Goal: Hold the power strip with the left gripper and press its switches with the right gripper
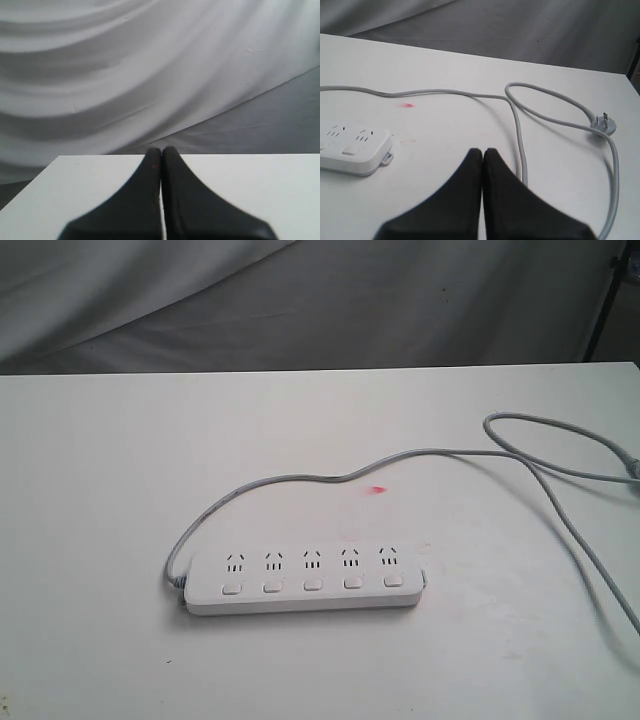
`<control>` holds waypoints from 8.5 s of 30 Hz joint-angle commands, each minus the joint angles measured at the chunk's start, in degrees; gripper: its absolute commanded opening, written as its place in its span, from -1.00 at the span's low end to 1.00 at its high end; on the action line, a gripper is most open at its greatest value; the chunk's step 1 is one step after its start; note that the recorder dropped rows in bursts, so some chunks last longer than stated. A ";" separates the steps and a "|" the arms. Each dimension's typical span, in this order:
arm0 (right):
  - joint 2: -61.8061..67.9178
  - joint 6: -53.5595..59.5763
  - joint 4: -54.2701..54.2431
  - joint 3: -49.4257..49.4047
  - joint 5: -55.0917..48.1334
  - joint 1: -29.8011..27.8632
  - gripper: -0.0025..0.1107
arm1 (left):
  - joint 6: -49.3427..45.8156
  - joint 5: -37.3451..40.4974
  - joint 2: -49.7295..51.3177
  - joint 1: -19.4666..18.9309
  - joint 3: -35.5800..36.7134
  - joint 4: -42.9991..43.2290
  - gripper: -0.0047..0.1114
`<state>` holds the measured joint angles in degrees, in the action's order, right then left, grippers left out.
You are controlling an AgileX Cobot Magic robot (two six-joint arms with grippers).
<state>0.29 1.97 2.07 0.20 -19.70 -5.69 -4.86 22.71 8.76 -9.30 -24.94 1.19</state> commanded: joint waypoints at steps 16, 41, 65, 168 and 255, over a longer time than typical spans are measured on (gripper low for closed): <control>-0.29 0.13 -0.06 -0.20 0.15 -0.02 -0.96 | -17.59 -1.92 31.16 0.21 -17.74 -10.10 -0.91; -0.29 0.13 -0.06 -0.20 0.15 -0.02 -0.96 | -82.44 3.15 54.07 -17.48 -22.52 -68.21 -0.91; -0.29 0.01 -0.06 -0.20 0.15 -0.02 -0.96 | -115.17 32.22 57.98 -23.37 -16.25 -71.20 -0.91; -0.29 0.15 -0.06 -0.20 0.15 -0.02 -0.96 | -112.33 29.09 92.62 7.54 -28.06 -57.04 0.39; -0.29 0.12 -0.31 -0.20 0.15 -0.02 -0.96 | -115.15 18.60 104.63 21.36 -28.06 -59.47 0.40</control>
<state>0.29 1.97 1.97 0.20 -19.70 -5.69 -119.81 41.75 112.70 11.64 -52.70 -57.73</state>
